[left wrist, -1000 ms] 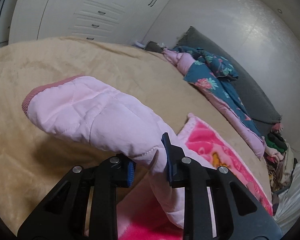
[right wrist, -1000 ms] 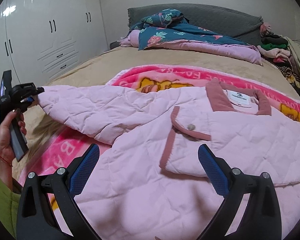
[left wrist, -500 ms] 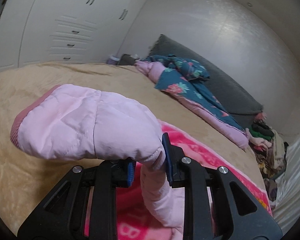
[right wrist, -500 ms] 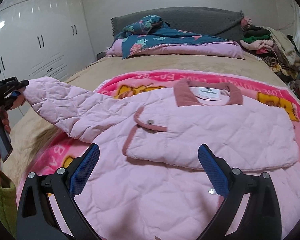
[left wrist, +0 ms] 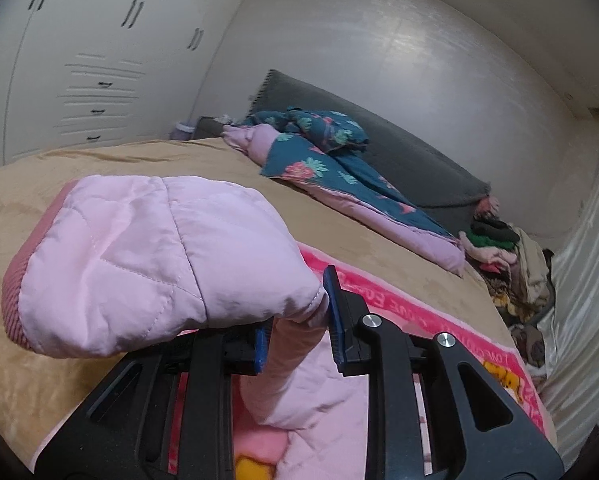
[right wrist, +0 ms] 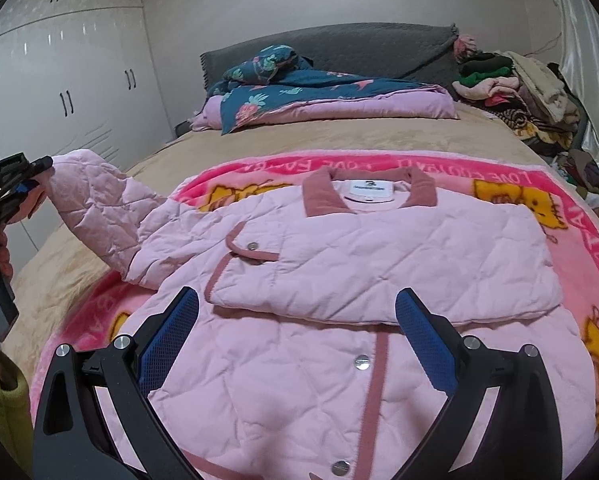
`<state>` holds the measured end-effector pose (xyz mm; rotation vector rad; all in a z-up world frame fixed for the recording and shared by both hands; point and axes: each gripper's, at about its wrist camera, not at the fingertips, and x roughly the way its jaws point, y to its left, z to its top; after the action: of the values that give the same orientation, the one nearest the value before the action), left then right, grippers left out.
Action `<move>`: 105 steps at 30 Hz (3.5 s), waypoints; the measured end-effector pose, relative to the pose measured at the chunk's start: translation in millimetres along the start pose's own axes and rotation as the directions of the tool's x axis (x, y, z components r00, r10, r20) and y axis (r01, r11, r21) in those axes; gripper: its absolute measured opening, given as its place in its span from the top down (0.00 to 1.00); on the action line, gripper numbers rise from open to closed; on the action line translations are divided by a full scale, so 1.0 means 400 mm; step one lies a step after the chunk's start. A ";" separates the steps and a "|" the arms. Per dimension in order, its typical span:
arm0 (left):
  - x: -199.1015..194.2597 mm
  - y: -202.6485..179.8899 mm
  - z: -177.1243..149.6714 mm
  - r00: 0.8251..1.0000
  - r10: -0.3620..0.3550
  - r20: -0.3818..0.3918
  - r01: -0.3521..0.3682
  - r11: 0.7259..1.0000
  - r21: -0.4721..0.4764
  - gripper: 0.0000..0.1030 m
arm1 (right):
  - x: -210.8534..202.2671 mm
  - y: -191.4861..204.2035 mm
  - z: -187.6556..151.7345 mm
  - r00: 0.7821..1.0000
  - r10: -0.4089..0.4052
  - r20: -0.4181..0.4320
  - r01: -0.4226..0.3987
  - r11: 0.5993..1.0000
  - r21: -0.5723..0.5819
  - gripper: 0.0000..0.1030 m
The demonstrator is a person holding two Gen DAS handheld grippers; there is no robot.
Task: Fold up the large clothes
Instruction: 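Carry the sleeve with the left tool across the jacket body toward the folded side, then lay the sleeve down on the jacket and open the left tool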
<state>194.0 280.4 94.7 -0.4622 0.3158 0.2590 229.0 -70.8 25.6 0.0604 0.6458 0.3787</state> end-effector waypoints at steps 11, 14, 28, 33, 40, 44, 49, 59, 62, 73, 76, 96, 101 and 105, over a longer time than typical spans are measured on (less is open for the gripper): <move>-0.008 -0.153 -0.059 0.998 -0.064 -0.004 0.063 0.982 0.176 0.85 | -0.045 -0.081 -0.026 0.998 -0.069 0.013 0.068 0.996 0.054 0.05; -0.008 -0.202 -0.079 0.995 -0.096 -0.016 0.097 0.969 0.227 0.85 | -0.053 -0.102 -0.026 0.996 -0.084 0.019 0.082 0.994 0.069 0.05; -0.010 -0.388 -0.187 0.956 -0.271 -0.109 0.292 0.868 0.402 0.85 | -0.083 -0.225 -0.036 0.985 -0.165 0.039 0.158 0.975 0.154 0.05; -0.010 -0.443 -0.243 0.938 -0.307 -0.161 0.346 0.823 0.449 0.85 | -0.092 -0.267 -0.044 0.982 -0.186 0.039 0.176 0.966 0.189 0.05; 0.007 -0.499 -0.318 0.908 -0.335 -0.250 0.417 0.765 0.491 0.85 | -0.107 -0.321 -0.057 0.977 -0.208 0.047 0.193 0.957 0.218 0.05; 0.007 -0.541 -0.373 0.905 -0.328 -0.271 0.425 0.705 0.567 0.85 | -0.110 -0.349 -0.071 0.976 -0.214 0.038 0.199 0.949 0.243 0.05; 0.015 -0.586 -0.447 0.882 -0.331 -0.336 0.472 0.626 0.621 0.85 | -0.115 -0.390 -0.084 0.975 -0.218 0.032 0.202 0.941 0.271 0.05; 0.077 -0.630 -0.608 0.853 -0.237 -0.465 0.518 0.499 0.695 0.84 | -0.138 -0.464 -0.109 0.963 -0.269 0.017 0.251 0.916 0.313 0.05; 0.085 -0.634 -0.638 0.848 -0.218 -0.482 0.522 0.498 0.692 0.83 | -0.144 -0.473 -0.111 0.962 -0.273 0.016 0.255 0.914 0.315 0.05; 0.056 -0.660 -0.712 0.814 -0.147 -0.561 0.570 0.384 0.726 0.26 | -0.174 -0.516 -0.113 0.961 -0.275 0.011 0.252 0.896 0.365 0.05; 0.025 -0.663 -0.682 0.750 -0.224 -0.622 0.656 0.376 0.655 0.19 | -0.178 -0.524 -0.113 0.962 -0.272 0.005 0.251 0.894 0.370 0.05; 0.198 -0.472 -0.439 0.834 -0.173 -0.523 0.458 0.745 0.484 0.09 | -0.065 -0.409 -0.112 0.988 -0.123 -0.088 0.145 0.937 0.318 0.04; 0.237 -0.405 -0.394 0.853 -0.142 -0.502 0.392 0.808 0.439 0.09 | 0.000 -0.379 -0.122 0.985 -0.077 -0.152 0.121 0.944 0.308 0.04; 0.258 -0.354 -0.357 0.852 -0.151 -0.502 0.366 0.857 0.364 0.09 | 0.056 -0.379 -0.146 0.980 -0.030 -0.198 0.099 0.932 0.348 0.04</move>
<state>299.4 108.3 -7.3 -0.0934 0.7522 -0.2089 259.7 -207.1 -60.0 0.3528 0.8993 0.2001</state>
